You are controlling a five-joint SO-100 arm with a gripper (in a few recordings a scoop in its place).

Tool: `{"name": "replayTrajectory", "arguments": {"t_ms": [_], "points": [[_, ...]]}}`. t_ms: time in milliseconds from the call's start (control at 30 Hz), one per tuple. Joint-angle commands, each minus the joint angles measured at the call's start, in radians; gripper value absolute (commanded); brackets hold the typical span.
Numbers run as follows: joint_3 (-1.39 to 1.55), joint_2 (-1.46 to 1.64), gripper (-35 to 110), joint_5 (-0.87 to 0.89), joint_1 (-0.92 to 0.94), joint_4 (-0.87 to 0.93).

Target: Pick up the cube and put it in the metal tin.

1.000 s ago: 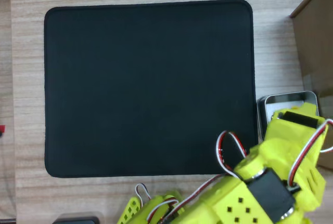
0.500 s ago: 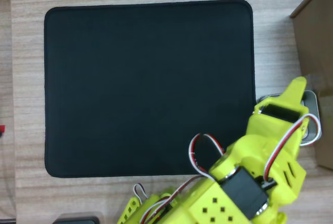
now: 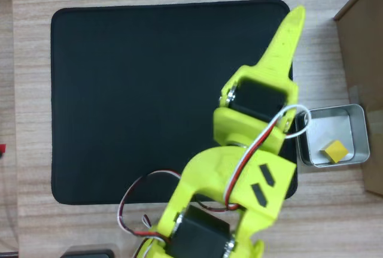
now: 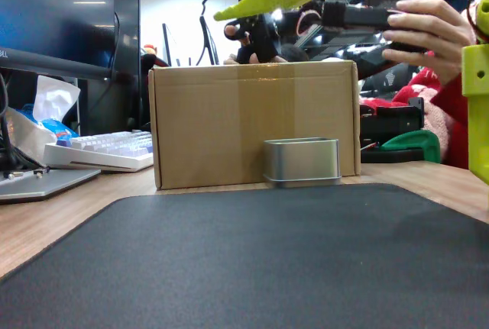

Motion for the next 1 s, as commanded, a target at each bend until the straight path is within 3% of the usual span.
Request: {"name": "replayTrajectory", "arguments": {"t_ms": [0,133,500,733,967], "points": [[0.118,0.092,23,0.031,-0.009,-0.092],[0.253,0.202,23,0.095,-0.118,-0.130],[0.425,0.509,11,0.020,-0.368,0.089],[0.520,0.609,0,-0.008,-0.368,0.158],[0.571,0.609,0,0.075,-0.396,0.255]]}}
